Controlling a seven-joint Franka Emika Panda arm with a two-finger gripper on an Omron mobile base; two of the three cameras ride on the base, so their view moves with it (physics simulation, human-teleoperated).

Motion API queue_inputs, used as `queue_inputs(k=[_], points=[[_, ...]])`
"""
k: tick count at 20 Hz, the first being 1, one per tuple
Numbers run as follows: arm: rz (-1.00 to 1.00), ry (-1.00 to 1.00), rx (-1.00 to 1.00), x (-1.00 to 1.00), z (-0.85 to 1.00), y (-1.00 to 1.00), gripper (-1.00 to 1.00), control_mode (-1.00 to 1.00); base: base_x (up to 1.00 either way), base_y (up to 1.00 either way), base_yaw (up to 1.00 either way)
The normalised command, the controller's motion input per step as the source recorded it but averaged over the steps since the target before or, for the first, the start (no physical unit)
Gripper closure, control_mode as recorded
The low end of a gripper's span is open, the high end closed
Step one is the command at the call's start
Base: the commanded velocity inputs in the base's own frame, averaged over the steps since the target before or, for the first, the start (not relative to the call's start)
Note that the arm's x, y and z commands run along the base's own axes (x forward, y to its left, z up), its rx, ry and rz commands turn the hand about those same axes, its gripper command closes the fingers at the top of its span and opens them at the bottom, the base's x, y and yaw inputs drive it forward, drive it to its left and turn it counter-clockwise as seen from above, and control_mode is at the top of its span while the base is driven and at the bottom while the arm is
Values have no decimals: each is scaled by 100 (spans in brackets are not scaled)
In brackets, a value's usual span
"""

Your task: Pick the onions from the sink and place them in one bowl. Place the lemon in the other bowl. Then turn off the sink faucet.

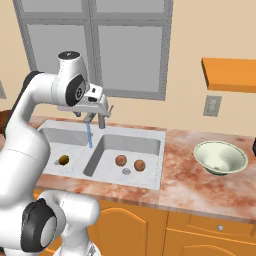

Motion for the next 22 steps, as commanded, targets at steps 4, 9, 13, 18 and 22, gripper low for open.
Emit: queue_inputs(k=[4, 9, 13, 18, 22], points=[[0, 0, 0, -11, -1, -8, -100, -100, 0, 0, 0], [0, 0, 0, -25, -12, -31, -100, -100, 0, 0, 0], [0, 0, 0, -10, -5, -17, -100, -100, 0, 0, 0], [0, 0, 0, -1, -13, -2, -100, -100, 0, 0, 0], [0, 0, 0, 0, -20, 0, -100, -100, 0, 0, 0]])
